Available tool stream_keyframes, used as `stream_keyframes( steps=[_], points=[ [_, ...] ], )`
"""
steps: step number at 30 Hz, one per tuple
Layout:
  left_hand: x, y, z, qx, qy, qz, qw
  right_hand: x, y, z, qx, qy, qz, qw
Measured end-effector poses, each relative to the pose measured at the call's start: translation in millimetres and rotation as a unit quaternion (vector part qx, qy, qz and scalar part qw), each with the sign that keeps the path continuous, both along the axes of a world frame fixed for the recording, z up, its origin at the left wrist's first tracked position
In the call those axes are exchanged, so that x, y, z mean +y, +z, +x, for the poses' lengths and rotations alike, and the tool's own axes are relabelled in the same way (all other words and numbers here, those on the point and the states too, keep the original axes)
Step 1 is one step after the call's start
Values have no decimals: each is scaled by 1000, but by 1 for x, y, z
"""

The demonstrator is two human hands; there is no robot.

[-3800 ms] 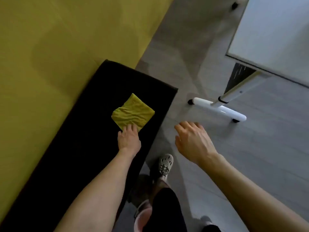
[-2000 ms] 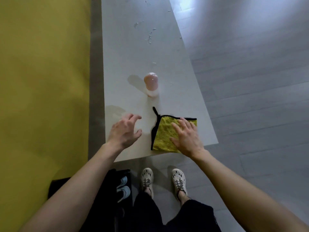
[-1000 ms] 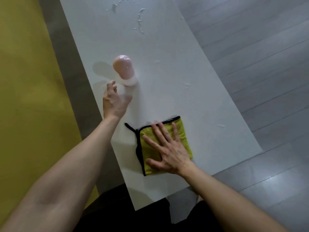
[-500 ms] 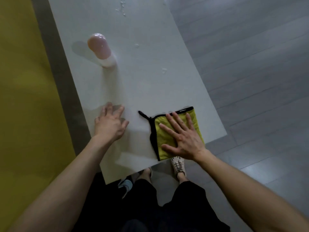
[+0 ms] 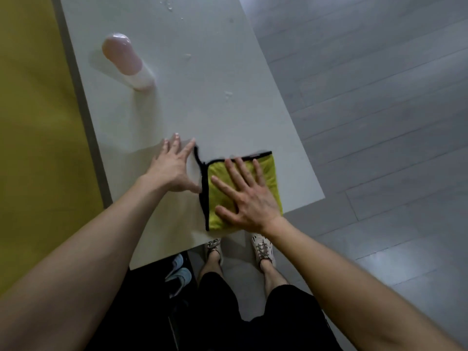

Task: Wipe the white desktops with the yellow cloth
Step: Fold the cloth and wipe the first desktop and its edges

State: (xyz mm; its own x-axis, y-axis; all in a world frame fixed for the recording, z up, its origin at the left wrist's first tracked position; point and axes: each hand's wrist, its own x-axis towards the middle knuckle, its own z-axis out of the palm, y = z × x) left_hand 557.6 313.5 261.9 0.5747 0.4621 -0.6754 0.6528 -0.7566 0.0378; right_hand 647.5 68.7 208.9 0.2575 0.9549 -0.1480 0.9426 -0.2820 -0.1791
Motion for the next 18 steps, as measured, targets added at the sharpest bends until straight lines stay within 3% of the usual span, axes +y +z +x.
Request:
stream_keyframes(
  steps=[5, 10, 14, 18],
  points=[
    [-5, -2, -6, -12, -19, 46, 999, -55, -3, 50, 3, 25, -9, 1000],
    [-11, 1, -4, -26, -14, 77, 997, 32, -12, 138, -15, -156, 32, 987],
    [-10, 3, -5, -19, -14, 80, 997, 101, -16, 115, -25, -77, 33, 996],
    [-12, 9, -4, -13, -11, 75, 997, 49, -9, 49, -24, -9, 4, 1000]
  ],
)
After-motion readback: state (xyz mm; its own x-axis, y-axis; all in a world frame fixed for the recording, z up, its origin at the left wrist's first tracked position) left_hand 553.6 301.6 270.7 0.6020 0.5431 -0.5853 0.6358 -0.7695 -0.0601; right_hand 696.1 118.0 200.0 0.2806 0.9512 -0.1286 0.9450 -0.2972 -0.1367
